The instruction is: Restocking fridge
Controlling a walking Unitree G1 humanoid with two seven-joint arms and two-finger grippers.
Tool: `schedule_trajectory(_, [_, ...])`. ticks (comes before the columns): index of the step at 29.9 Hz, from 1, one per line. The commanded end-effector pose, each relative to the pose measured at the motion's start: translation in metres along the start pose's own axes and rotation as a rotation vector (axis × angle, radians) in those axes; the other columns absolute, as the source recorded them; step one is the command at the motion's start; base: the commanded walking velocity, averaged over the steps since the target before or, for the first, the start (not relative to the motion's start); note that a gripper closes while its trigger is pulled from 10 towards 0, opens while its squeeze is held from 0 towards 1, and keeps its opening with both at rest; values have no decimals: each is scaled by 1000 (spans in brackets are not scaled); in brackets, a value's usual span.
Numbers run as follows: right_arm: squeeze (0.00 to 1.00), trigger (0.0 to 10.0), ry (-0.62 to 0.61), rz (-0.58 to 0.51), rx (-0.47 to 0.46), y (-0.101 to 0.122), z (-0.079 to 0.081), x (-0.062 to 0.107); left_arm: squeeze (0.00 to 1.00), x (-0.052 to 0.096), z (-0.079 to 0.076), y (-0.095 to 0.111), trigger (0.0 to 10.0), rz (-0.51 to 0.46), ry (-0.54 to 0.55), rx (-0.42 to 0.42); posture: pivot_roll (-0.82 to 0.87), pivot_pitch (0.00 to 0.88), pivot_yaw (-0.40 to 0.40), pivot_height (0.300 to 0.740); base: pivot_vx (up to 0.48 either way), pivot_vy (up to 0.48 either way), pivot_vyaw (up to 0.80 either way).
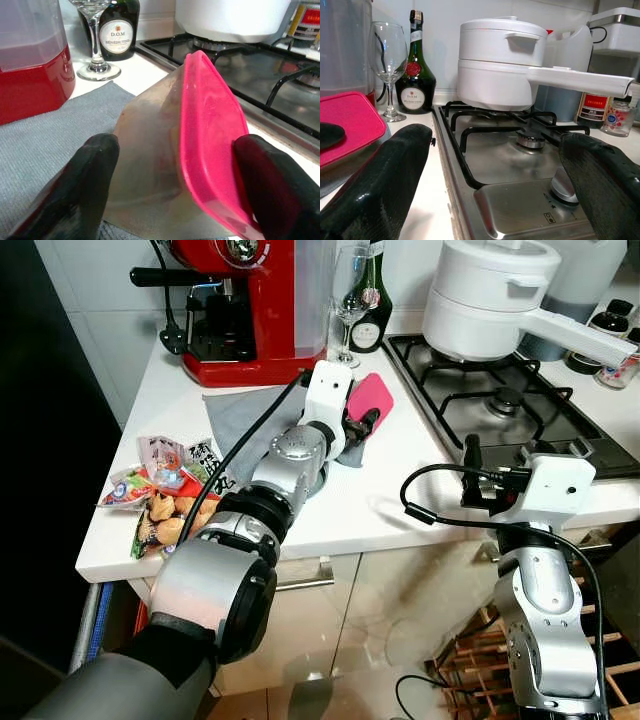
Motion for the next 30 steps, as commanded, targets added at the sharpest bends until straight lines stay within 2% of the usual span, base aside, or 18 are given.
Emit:
schedule_trajectory(1, [0,10000,-2,-10,2,4,-2,0,0,5,6,-38,0,140,19,94,-218,0,4,740,0,0,0])
schedule_trajectory(2, [0,10000,-2,-10,2,4,-2,0,0,5,6,-38,0,140,19,94,-218,0,4,740,0,0,0])
schedule_trajectory(3, [0,10000,0,-8,4,3,-2,0,0,5,5,-38,0,138,6,187,-216,0,2,740,0,0,0])
schedule_trajectory(4, [0,10000,1,-7,4,3,-2,0,0,5,3,-38,0,137,-6,243,-215,0,1,740,0,0,0])
schedule_trajectory(6, [0,10000,2,-7,5,3,-3,0,0,5,2,-38,0,135,-14,279,-215,0,1,740,0,0,0])
schedule_trajectory(9, [0,10000,6,-5,5,3,-2,-1,0,4,-3,-37,0,141,-39,523,-212,0,-2,740,0,0,0])
schedule_trajectory(11, [0,10000,8,-5,5,2,-2,-1,0,3,-7,-34,0,133,-60,634,-211,0,-4,740,0,0,0])
schedule_trajectory(16, [0,10000,11,-2,5,1,-1,-2,0,1,-15,-23,0,110,-106,713,-206,0,-6,740,0,0,0])
schedule_trajectory(21, [0,10000,15,-4,6,1,0,-3,0,0,-19,-19,0,110,-127,702,-203,0,-8,740,0,0,0])
schedule_trajectory(22, [0,10000,16,-4,6,1,0,-3,0,0,-17,-19,0,108,-119,656,-202,0,-7,740,0,0,0])
schedule_trajectory(23, [0,10000,16,-3,7,0,0,-4,0,0,-13,-17,0,92,-100,551,-200,0,-7,740,0,0,0])
schedule_trajectory(24, [0,10000,16,-3,7,0,0,-4,0,0,-13,-17,0,92,-100,551,-200,0,-7,740,0,0,0])
schedule_trajectory(25, [0,10000,16,-2,8,0,0,-4,0,0,-10,-15,0,73,-83,466,-200,0,-7,740,0,0,0])
schedule_trajectory(26, [0,10000,16,0,9,-1,-1,-5,0,0,-10,-12,0,62,-88,438,-198,0,-7,740,0,0,0])
schedule_trajectory(27, [0,10000,17,1,9,-2,0,-5,0,0,-8,-5,0,29,-80,351,-195,0,-6,740,0,0,0])
schedule_trajectory(28, [0,10000,17,2,9,-2,0,-5,0,-1,-9,3,0,2,-89,322,-195,0,-6,740,0,0,0])
schedule_trajectory(29, [0,10000,18,3,10,-3,0,-5,0,-1,-11,21,0,-69,-107,287,-193,0,-6,740,0,0,0])
schedule_trajectory(30, [0,10000,18,3,10,-3,0,-5,0,0,-12,30,0,-98,-117,289,-192,0,-6,740,0,0,0])
Point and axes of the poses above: a point about 5 cm out from each wrist's last joint towards the gripper, its own x axis pointing back from the gripper into the wrist, its own y axis along the axis of the wrist's last joint, z = x × y, the point moved 2 cm from there along -x, pointing out of the wrist towards the gripper, and after that the axes turned 14 degrees about x, right-handed, at the moved point
